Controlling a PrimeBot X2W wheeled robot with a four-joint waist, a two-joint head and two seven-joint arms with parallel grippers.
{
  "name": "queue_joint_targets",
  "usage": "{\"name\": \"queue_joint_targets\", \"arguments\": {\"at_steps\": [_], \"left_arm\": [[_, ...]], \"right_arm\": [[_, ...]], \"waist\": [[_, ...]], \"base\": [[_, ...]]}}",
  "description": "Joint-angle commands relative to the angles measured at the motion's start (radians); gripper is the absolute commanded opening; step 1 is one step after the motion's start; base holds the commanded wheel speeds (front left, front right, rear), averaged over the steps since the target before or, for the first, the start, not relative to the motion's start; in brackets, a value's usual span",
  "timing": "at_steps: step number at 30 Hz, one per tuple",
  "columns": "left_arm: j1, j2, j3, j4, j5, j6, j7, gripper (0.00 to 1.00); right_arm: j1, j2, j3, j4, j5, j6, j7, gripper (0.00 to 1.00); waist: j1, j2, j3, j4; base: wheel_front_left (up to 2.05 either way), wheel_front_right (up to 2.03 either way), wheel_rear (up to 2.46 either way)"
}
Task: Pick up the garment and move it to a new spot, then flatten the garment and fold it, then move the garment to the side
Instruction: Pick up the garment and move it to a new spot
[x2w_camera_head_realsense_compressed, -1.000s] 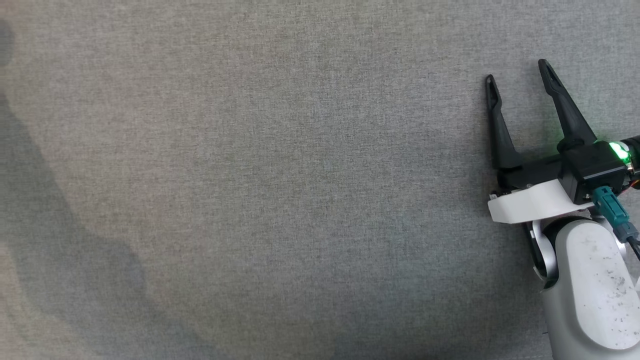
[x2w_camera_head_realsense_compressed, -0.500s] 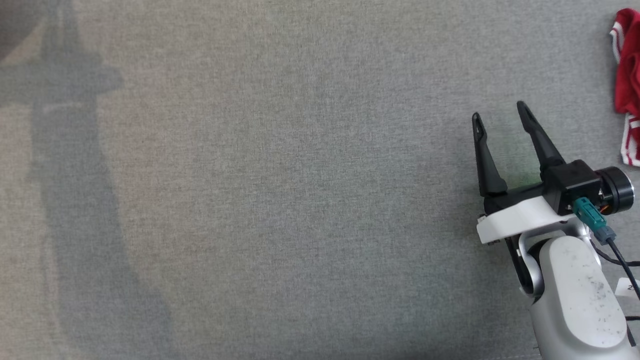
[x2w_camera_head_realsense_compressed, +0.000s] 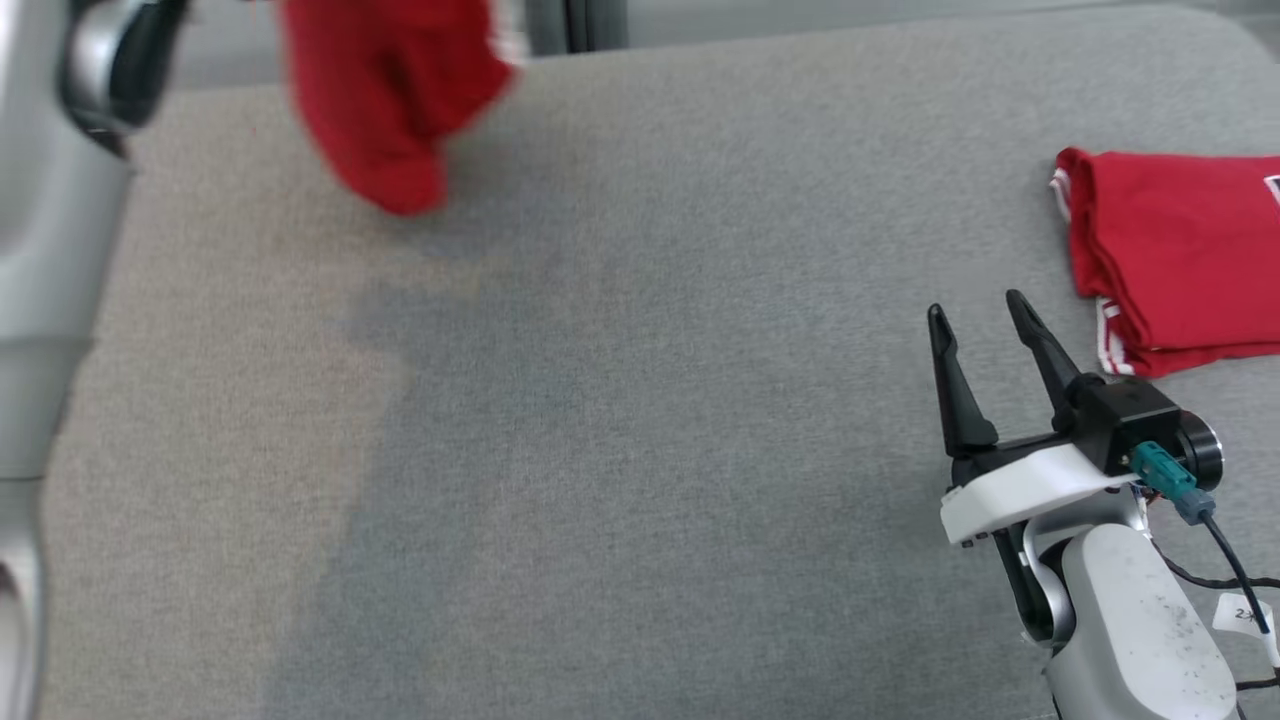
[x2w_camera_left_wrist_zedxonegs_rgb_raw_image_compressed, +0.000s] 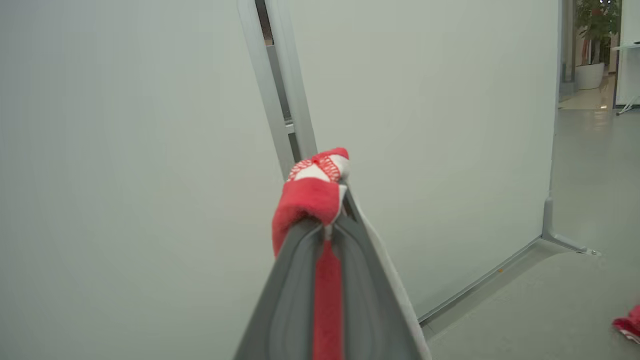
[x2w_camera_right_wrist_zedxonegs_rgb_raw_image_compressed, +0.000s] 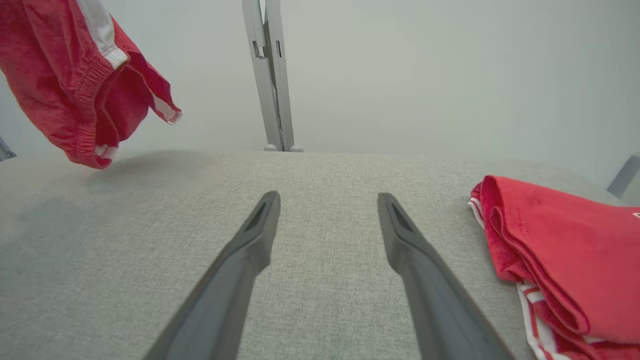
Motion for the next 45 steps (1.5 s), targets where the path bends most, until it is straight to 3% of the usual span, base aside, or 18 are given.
{"name": "queue_joint_targets", "arguments": {"at_steps": [1, 7, 16, 23, 30, 31, 32, 33, 38, 45], "left_arm": [[0.03, -0.027, 0.003, -0.029, -0.022, 0.014, 0.007, 0.0], [0.185, -0.12, -0.006, -0.133, -0.096, 0.077, -0.002, 0.0], [0.599, -0.133, 0.05, -0.054, -0.237, 0.132, -0.137, 0.0], [0.757, -0.111, 0.141, 0.089, -0.304, 0.14, -0.222, 0.0], [0.805, -0.127, 0.21, 0.178, -0.328, 0.097, -0.244, 0.0], [0.809, -0.13, 0.216, 0.184, -0.324, 0.091, -0.246, 0.39], [0.815, -0.132, 0.223, 0.191, -0.318, 0.082, -0.247, 0.93], [0.82, -0.133, 0.228, 0.196, -0.311, 0.078, -0.248, 1.0], [0.861, -0.136, 0.341, 0.139, -0.207, 0.076, -0.247, 1.0], [1.002, -0.19, 0.499, -0.023, 0.012, 0.049, -0.246, 1.0]], "right_arm": [[0.02, -0.004, -0.008, -0.005, 0.011, -0.002, -0.004, 1.0], [0.04, -0.004, -0.054, -0.018, 0.028, -0.002, -0.005, 1.0], [0.063, -0.004, -0.069, -0.015, 0.04, -0.002, -0.005, 1.0], [0.062, -0.004, -0.065, -0.006, 0.034, -0.002, -0.005, 1.0], [0.048, -0.004, -0.051, 0.005, 0.027, -0.002, -0.005, 1.0], [0.047, -0.004, -0.049, 0.006, 0.026, -0.002, -0.005, 1.0], [0.048, -0.004, -0.046, 0.006, 0.025, -0.002, -0.005, 1.0], [0.05, -0.004, -0.044, 0.007, 0.024, -0.002, -0.005, 1.0], [0.061, -0.004, -0.042, 0.015, 0.019, -0.002, -0.005, 1.0], [0.091, -0.004, -0.034, 0.03, 0.015, -0.002, -0.005, 1.0]], "waist": [[0.0, -0.0001, -0.081, -0.047], [0.0, -0.0001, -0.09, -0.05], [0.0, -0.0001, -0.059, -0.054], [0.0, -0.0001, -0.036, -0.044], [0.0, -0.0001, -0.027, -0.032], [0.0, -0.0001, -0.027, -0.031], [0.0, -0.0001, -0.028, -0.031], [0.0, -0.0001, -0.029, -0.03], [0.0, -0.0001, -0.041, -0.02], [0.0, -0.0001, -0.088, -0.006]], "base": [[0.0, 0.0, 0.0], [0.0, 0.0, 0.0], [0.0, 0.0, 0.0], [0.0, 0.0, 0.0], [0.0, 0.0, 0.0], [0.0, 0.0, 0.0], [0.0, 0.0, 0.0], [0.0, 0.0, 0.0], [0.0, 0.0, 0.0], [0.0, 0.0, 0.0]]}}
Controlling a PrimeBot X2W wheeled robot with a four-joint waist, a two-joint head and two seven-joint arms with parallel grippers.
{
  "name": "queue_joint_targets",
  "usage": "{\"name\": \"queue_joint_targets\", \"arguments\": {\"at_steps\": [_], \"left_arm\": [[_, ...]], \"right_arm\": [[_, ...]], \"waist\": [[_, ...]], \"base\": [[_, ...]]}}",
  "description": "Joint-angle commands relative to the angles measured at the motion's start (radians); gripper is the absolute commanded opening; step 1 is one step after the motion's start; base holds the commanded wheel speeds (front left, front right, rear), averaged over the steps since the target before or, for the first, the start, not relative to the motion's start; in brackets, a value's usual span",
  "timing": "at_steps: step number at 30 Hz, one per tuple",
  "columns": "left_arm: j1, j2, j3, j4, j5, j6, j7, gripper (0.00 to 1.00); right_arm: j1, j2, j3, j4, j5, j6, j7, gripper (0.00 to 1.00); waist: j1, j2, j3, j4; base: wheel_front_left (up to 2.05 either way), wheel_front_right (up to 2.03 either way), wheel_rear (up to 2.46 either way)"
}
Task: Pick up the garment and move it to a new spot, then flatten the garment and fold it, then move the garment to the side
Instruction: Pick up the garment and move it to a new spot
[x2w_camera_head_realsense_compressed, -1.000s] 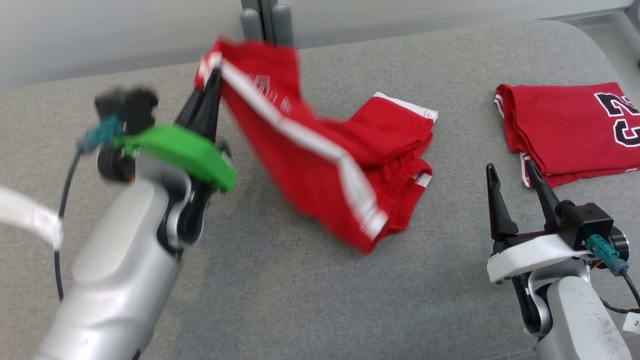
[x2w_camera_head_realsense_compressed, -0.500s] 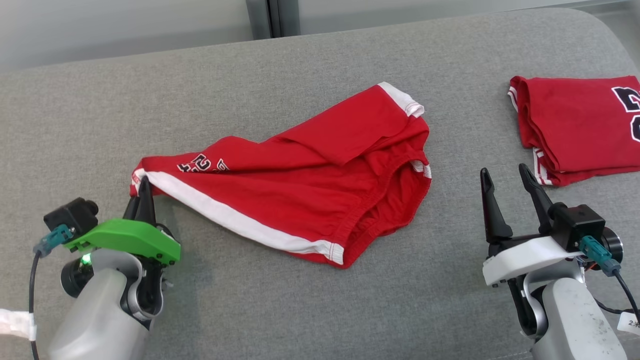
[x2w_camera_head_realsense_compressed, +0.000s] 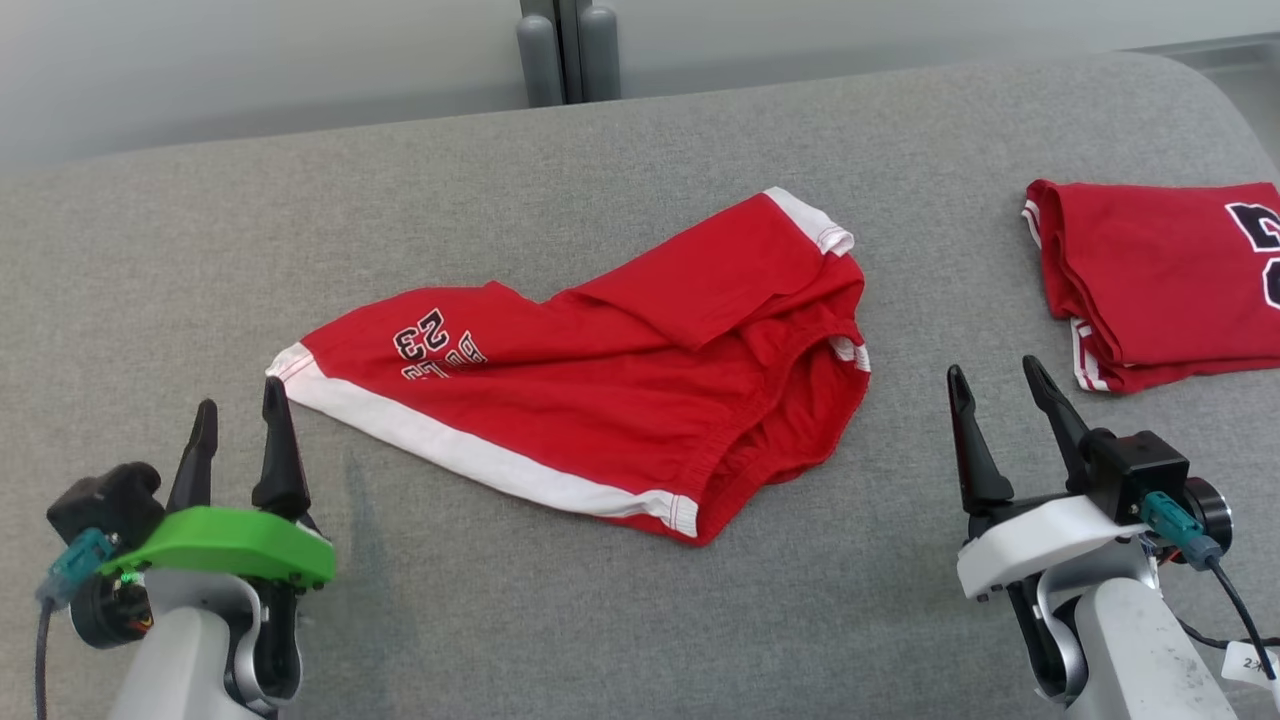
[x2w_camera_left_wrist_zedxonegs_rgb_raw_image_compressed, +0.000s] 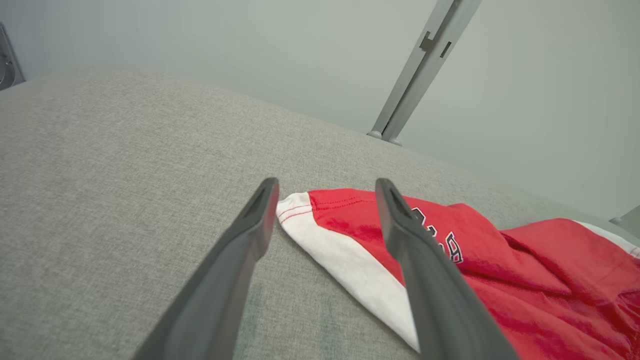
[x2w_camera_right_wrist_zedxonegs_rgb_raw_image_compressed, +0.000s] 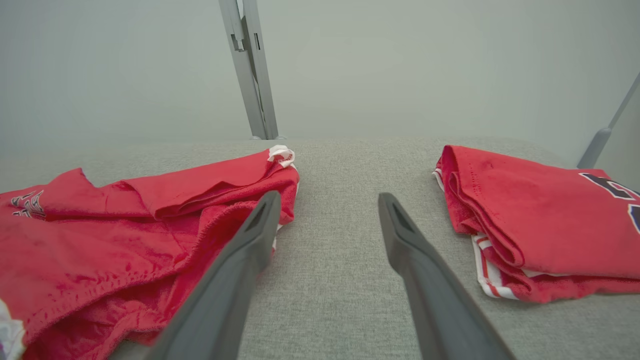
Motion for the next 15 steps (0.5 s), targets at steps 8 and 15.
{"name": "queue_joint_targets", "arguments": {"at_steps": [8, 15], "left_arm": [[0.176, -0.091, 0.08, -0.128, 0.175, -0.04, 0.0, 1.0], [0.283, -0.142, 0.088, -0.187, 0.23, -0.054, 0.0, 1.0]], "right_arm": [[0.067, -0.004, 0.007, 0.008, -0.015, -0.002, -0.005, 1.0], [0.136, -0.004, 0.033, -0.004, 0.001, -0.002, -0.005, 1.0]], "waist": [[0.0, 0.0, -0.092, 0.026], [0.0, 0.0, -0.137, 0.041]], "base": [[0.0, 0.0, 0.0], [0.0, 0.0, 0.0]]}}
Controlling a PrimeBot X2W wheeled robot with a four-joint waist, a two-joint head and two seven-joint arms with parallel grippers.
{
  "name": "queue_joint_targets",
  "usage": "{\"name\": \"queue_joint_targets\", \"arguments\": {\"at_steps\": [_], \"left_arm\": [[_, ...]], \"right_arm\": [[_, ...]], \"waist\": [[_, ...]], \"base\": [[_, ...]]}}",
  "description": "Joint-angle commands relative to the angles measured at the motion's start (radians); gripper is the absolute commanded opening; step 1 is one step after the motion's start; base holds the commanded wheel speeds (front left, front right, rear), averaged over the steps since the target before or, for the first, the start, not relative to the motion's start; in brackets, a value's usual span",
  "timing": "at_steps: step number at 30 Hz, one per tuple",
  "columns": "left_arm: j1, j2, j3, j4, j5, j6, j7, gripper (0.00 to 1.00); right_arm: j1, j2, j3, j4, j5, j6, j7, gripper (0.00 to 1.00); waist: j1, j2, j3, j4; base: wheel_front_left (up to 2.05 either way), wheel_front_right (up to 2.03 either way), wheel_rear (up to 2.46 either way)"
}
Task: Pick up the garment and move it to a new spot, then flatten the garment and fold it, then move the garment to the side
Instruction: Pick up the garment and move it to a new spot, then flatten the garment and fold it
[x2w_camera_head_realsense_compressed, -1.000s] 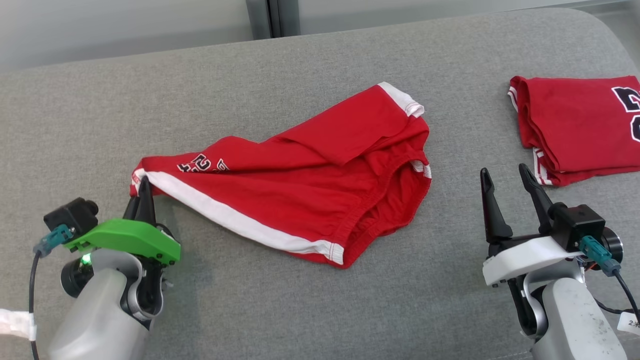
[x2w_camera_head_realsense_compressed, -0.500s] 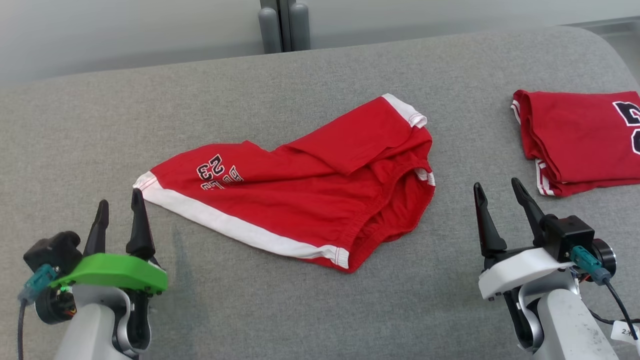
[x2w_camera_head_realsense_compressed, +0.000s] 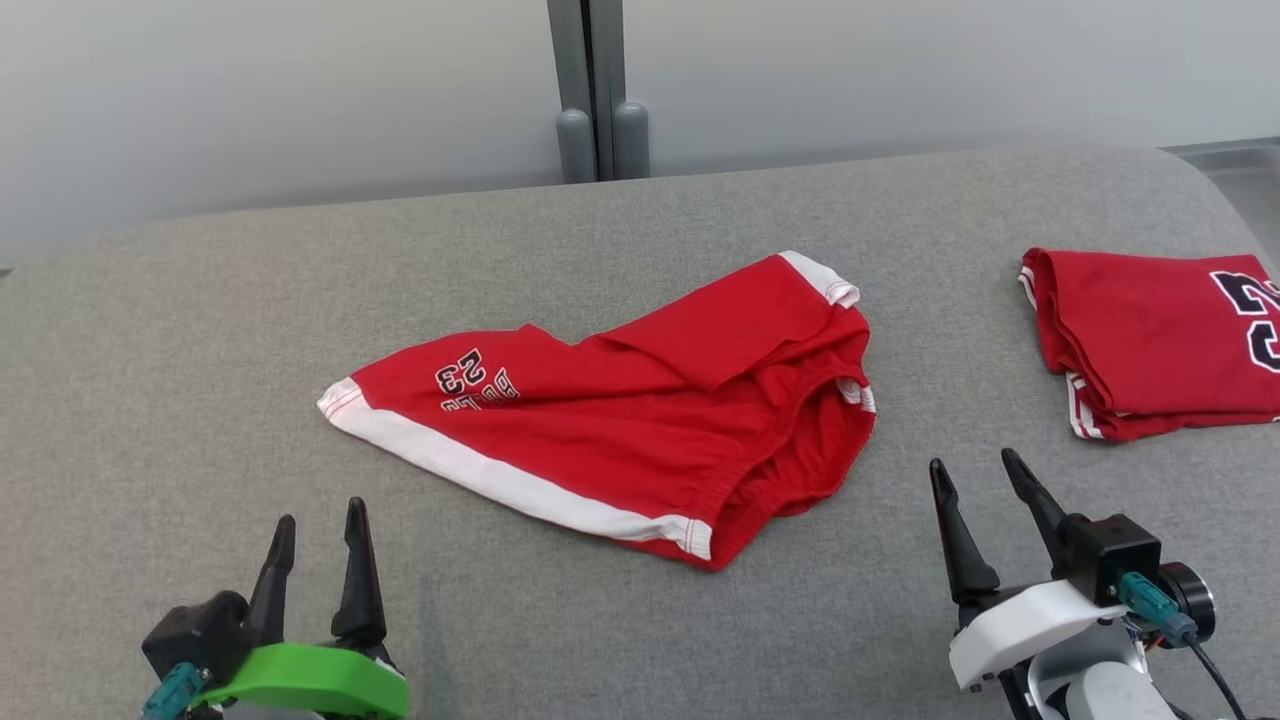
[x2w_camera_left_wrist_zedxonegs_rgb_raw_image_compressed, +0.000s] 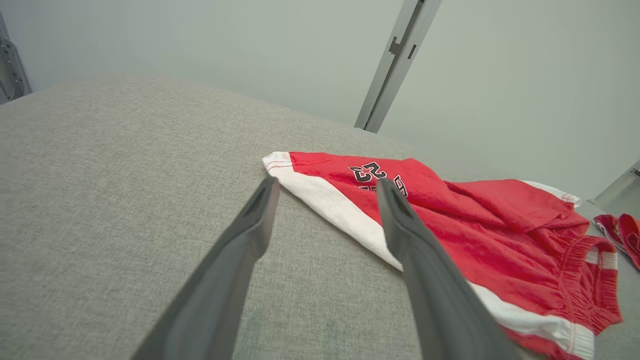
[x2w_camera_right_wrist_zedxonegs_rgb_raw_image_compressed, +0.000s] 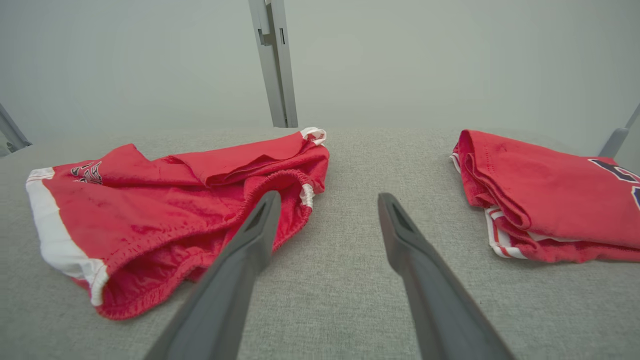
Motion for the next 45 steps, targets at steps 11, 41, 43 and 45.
{"name": "queue_joint_targets", "arguments": {"at_steps": [11, 41, 43, 45], "left_arm": [[0.106, -0.023, 0.003, -0.048, 0.034, -0.007, 0.0, 1.0], [0.084, -0.025, -0.034, -0.047, 0.069, 0.008, 0.0, 1.0], [0.074, -0.025, -0.037, -0.047, 0.072, 0.009, 0.0, 1.0], [0.066, -0.025, -0.041, -0.047, 0.071, 0.01, 0.0, 1.0]], "right_arm": [[0.085, -0.004, 0.026, -0.023, 0.045, -0.002, -0.005, 1.0], [-0.009, -0.005, 0.233, 0.13, 0.04, -0.002, -0.005, 1.0], [-0.036, -0.004, 0.285, 0.183, 0.048, -0.002, -0.005, 1.0], [-0.066, -0.005, 0.327, 0.231, 0.062, -0.002, -0.005, 1.0]], "waist": [[0.0001, -0.0001, -0.055, 0.009], [0.0001, -0.0001, -0.042, 0.109], [0.0001, -0.0001, -0.03, 0.132], [0.0001, -0.0001, -0.018, 0.156]], "base": [[0.0, 0.0, 0.0], [0.0, 0.0, 0.0], [0.0, 0.0, 0.0], [0.0, 0.0, 0.0]]}}
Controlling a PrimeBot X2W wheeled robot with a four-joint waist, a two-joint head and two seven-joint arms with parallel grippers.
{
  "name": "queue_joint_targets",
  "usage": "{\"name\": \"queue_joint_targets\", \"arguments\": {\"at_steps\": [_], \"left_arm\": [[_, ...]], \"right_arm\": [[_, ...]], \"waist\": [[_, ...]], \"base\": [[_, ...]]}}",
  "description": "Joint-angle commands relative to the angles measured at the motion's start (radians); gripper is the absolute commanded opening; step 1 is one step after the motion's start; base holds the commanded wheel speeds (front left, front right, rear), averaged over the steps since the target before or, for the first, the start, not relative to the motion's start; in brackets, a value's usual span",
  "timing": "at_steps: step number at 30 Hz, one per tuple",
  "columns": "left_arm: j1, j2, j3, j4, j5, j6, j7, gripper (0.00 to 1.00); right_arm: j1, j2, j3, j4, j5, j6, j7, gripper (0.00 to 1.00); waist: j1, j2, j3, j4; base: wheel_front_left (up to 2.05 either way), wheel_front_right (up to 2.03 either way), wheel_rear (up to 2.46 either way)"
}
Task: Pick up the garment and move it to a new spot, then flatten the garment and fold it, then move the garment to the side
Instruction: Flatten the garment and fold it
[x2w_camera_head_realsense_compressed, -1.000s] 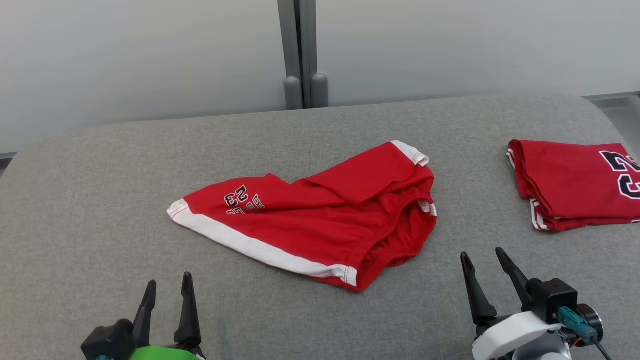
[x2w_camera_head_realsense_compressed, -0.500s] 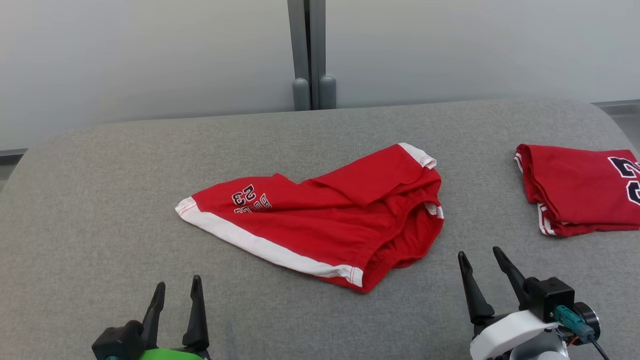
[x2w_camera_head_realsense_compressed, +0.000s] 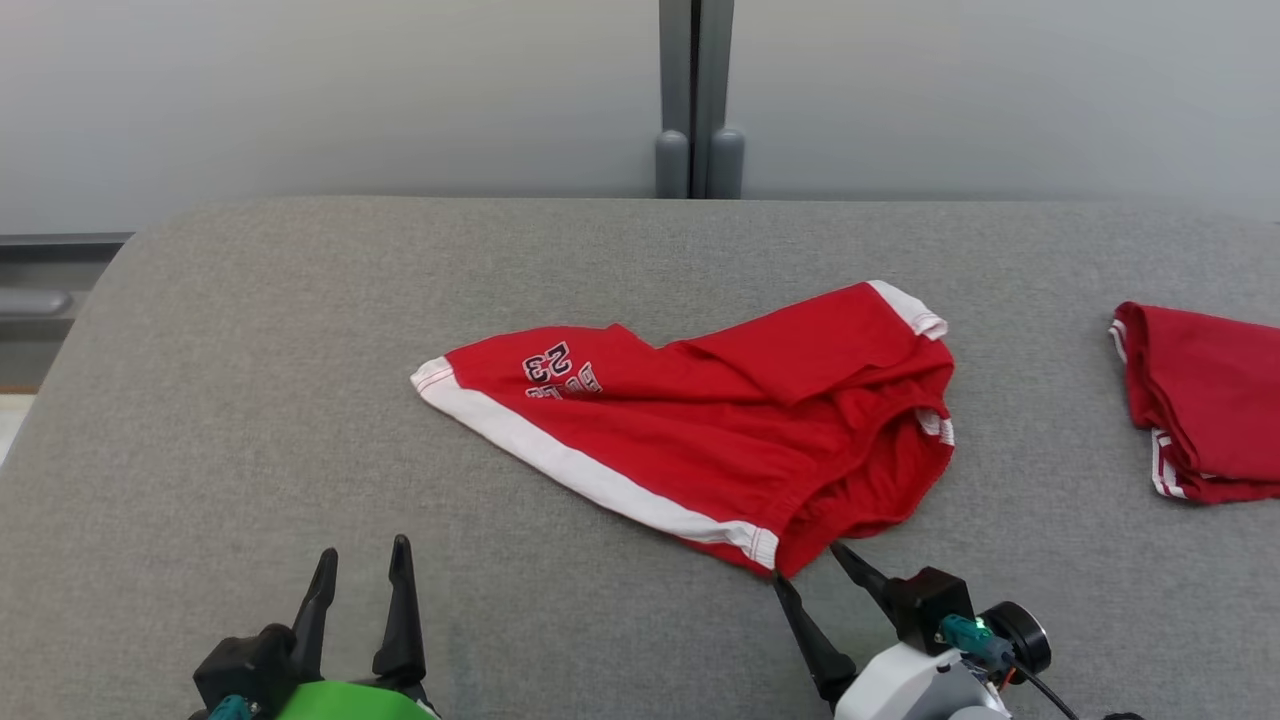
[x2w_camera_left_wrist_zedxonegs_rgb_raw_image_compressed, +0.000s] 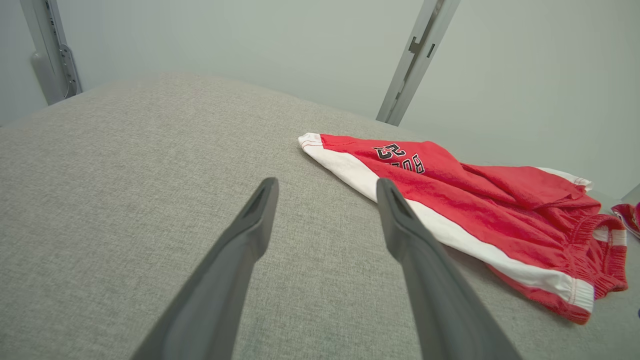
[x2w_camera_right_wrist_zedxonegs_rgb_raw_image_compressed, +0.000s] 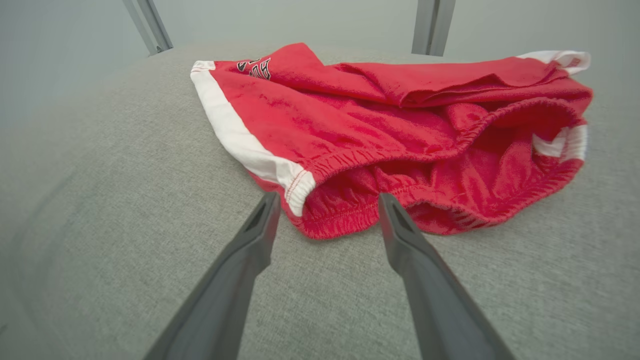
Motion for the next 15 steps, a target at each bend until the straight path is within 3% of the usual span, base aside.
{"name": "queue_joint_targets", "arguments": {"at_steps": [1, 14, 15], "left_arm": [[-0.022, 0.001, 0.001, 0.001, -0.001, 0.003, 0.0, 1.0], [-0.042, 0.001, 0.003, -0.003, -0.016, 0.008, 0.0, 1.0], [-0.043, 0.001, 0.003, -0.002, -0.017, 0.008, 0.0, 1.0]], "right_arm": [[-0.022, -0.006, 0.014, 0.023, 0.012, -0.002, -0.005, 1.0], [-0.165, -0.006, 0.081, 0.187, 0.088, -0.002, -0.005, 1.0], [-0.172, -0.006, 0.085, 0.191, 0.094, -0.002, -0.005, 0.84]], "waist": [[0.0, 0.0, 0.029, 0.045], [0.0, 0.0, 0.08, 0.117], [0.0, 0.0, 0.083, 0.118]], "base": [[0.0, 0.0, 0.0], [0.0, 0.0, 0.0], [0.0, 0.0, 0.0]]}}
